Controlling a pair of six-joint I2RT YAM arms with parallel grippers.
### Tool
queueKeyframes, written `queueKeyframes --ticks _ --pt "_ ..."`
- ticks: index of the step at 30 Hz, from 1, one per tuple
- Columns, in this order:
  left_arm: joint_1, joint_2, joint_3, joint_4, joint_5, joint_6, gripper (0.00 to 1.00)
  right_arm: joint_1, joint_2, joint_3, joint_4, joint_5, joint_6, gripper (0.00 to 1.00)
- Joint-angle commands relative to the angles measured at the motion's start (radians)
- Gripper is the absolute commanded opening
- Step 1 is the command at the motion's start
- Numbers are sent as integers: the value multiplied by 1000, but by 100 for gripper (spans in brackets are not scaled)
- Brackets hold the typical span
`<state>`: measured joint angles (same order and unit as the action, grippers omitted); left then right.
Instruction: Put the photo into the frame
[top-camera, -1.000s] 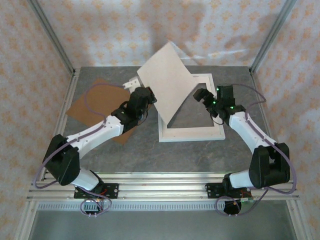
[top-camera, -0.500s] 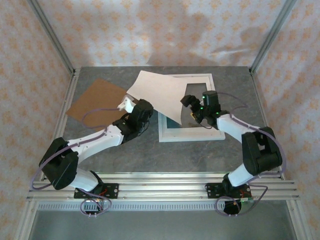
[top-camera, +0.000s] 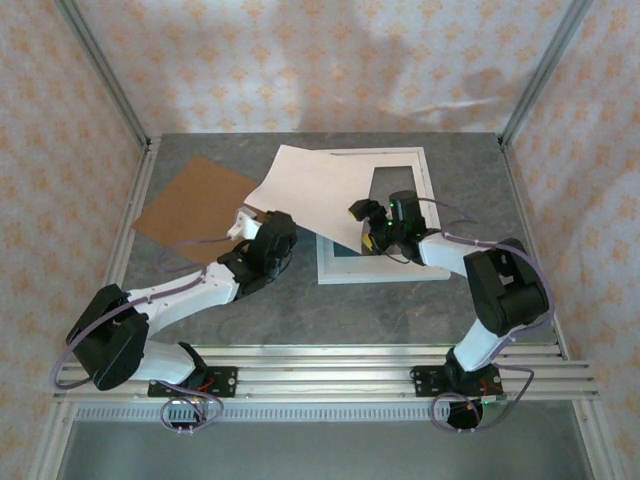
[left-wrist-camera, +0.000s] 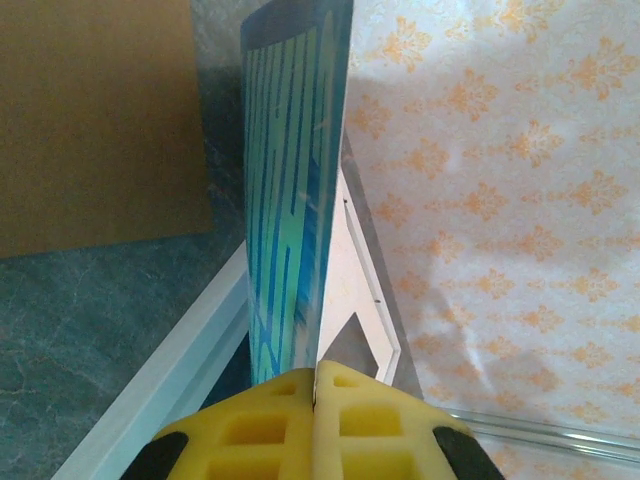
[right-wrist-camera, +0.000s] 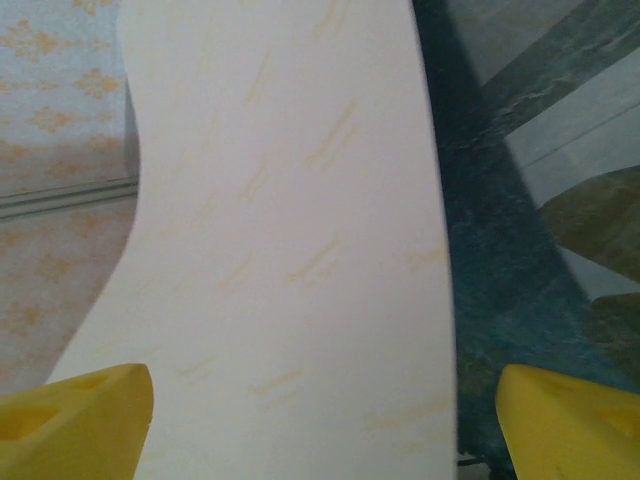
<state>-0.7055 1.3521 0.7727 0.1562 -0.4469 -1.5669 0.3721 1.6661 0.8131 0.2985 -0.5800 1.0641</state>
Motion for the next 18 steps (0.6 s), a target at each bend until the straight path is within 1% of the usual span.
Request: queueKeyframes --ticks 1,4,6,9,11,13,15,17,18 --pt "-4 -44 -13 22 -3 -49 0 18 25 -11 94 -3 63 86" --pt "-4 -72 -13 -8 -15 -48 0 29 37 -12 114 0 76 84" --pt "-3 -89 -22 -16 -19 -50 0 29 37 -15 118 10 73 81" --pt "-3 -101 -35 -27 -19 -54 0 27 35 2 91 28 48 70" --pt "1 -104 -47 -34 -19 -72 0 23 38 19 88 32 40 55" --pt "6 -103 -66 -22 -13 -84 0 19 37 34 86 40 32 44" --pt "8 -106 -77 -11 -9 -82 0 12 38 60 64 45 10 32" --pt "14 -106 -79 -15 0 -72 0 6 40 91 37 45 -21 16" --pt "19 -107 -81 -15 10 -62 0 5 41 107 19 43 -38 11"
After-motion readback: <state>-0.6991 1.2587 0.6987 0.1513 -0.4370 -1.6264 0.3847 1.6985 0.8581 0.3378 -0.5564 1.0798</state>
